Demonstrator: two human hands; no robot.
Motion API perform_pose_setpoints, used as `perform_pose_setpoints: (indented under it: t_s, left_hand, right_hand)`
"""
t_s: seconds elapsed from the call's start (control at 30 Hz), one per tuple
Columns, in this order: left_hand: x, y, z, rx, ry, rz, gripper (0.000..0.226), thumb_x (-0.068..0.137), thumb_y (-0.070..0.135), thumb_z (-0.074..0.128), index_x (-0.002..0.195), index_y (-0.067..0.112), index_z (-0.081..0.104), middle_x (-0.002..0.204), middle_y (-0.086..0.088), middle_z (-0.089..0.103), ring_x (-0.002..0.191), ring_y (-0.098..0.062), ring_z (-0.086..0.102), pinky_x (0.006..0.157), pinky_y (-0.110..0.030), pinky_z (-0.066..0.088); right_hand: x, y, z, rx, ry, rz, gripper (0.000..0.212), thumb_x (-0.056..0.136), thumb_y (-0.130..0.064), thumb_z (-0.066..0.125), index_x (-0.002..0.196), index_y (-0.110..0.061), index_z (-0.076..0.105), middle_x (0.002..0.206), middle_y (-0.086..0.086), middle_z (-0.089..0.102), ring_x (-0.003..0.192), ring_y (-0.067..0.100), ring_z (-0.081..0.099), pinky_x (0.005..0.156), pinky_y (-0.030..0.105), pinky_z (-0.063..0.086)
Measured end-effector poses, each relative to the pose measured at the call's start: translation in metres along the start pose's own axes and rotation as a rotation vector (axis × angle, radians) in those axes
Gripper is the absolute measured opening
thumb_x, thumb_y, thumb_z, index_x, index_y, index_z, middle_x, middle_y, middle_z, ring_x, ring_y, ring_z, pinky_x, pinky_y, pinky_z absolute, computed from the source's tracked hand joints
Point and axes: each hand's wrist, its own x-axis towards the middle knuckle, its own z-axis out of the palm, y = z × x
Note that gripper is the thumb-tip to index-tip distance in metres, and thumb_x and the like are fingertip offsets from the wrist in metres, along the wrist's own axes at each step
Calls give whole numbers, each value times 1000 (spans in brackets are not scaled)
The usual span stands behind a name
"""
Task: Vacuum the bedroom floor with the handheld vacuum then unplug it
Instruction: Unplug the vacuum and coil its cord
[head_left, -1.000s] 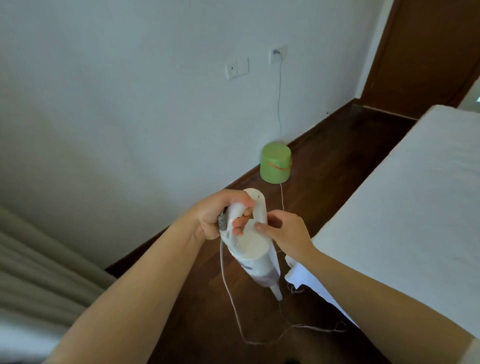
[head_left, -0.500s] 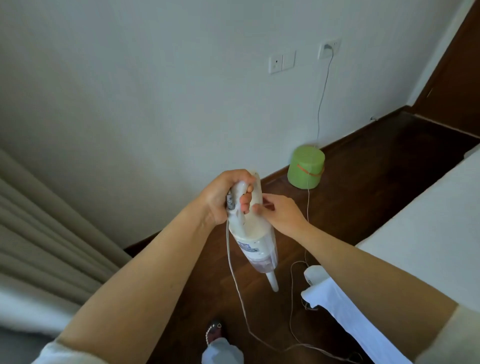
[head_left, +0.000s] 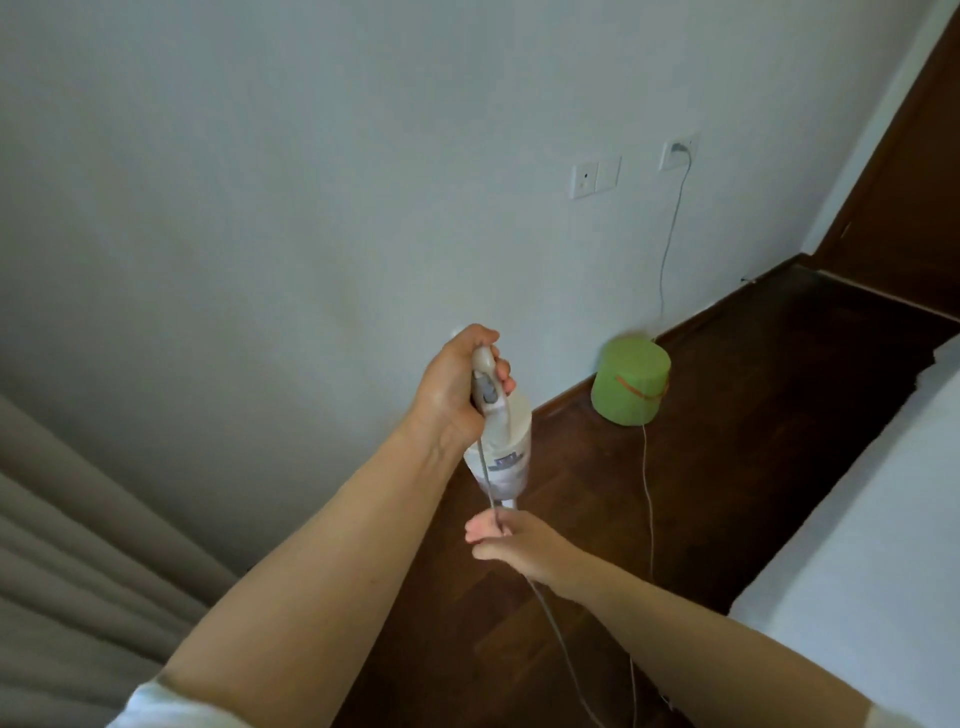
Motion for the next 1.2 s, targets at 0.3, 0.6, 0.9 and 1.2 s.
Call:
perform_pose_setpoints:
  t_s: [0.3, 0.6, 0.9, 1.2]
  left_hand:
    - [37, 68, -70, 21, -27, 20, 25, 88, 11, 46, 64, 11, 43, 44, -3, 52, 37, -14, 47, 44, -15, 44]
    - [81, 40, -71, 246, -33, -129, 10, 92, 10, 51, 82, 11, 52, 72, -11, 73, 62, -19, 70, 71, -25, 46]
    - [146, 28, -7, 228, -141, -175, 11, 80, 3, 60, 76, 4, 70, 95, -9, 72, 87, -15, 64, 73, -24, 50]
    - [248, 29, 81, 80, -15, -125, 26, 88, 2, 50, 63, 9, 49, 47, -2, 50, 45, -16, 51, 54, -24, 45]
  right_hand:
    - [20, 16, -90, -5, 195, 217, 20, 96, -13, 54, 84, -5, 68, 80, 2, 62, 71, 9, 59, 61, 11, 50]
    - [60, -145, -178, 848, 312, 56, 24, 95, 3, 40, 74, -5, 47, 56, 3, 35, 37, 8, 36, 38, 18, 34]
    - [112, -215, -205, 1018, 62, -122, 11, 95, 4, 38, 96, 1, 48, 82, 15, 48, 76, 24, 56, 86, 43, 46]
    - [167, -128, -321, 564, 379, -98, 19, 93, 6, 41, 108, -6, 46, 81, 7, 55, 72, 18, 55, 75, 28, 47]
